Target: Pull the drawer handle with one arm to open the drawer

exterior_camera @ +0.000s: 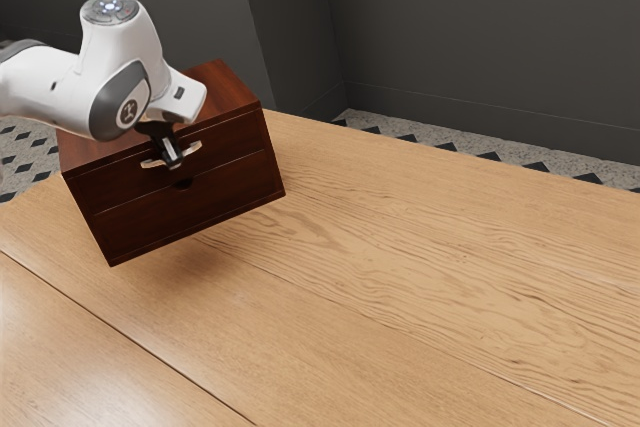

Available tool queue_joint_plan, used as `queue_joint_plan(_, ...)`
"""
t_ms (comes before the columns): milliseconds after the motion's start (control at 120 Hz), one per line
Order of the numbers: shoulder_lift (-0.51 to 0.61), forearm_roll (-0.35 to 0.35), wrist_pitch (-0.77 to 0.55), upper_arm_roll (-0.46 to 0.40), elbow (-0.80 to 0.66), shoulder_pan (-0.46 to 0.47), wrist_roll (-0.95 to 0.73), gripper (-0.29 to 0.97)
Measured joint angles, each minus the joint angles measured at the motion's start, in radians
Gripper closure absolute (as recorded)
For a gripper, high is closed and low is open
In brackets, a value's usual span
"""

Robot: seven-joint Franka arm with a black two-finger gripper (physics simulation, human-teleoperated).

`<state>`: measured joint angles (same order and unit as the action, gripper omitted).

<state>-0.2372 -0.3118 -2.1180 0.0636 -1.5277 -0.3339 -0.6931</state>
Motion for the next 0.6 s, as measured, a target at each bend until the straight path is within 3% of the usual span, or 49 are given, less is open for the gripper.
queue_joint_plan(600,0.050,0.003,0.002,-0.002,-0.062,0.005,0.001,0.73)
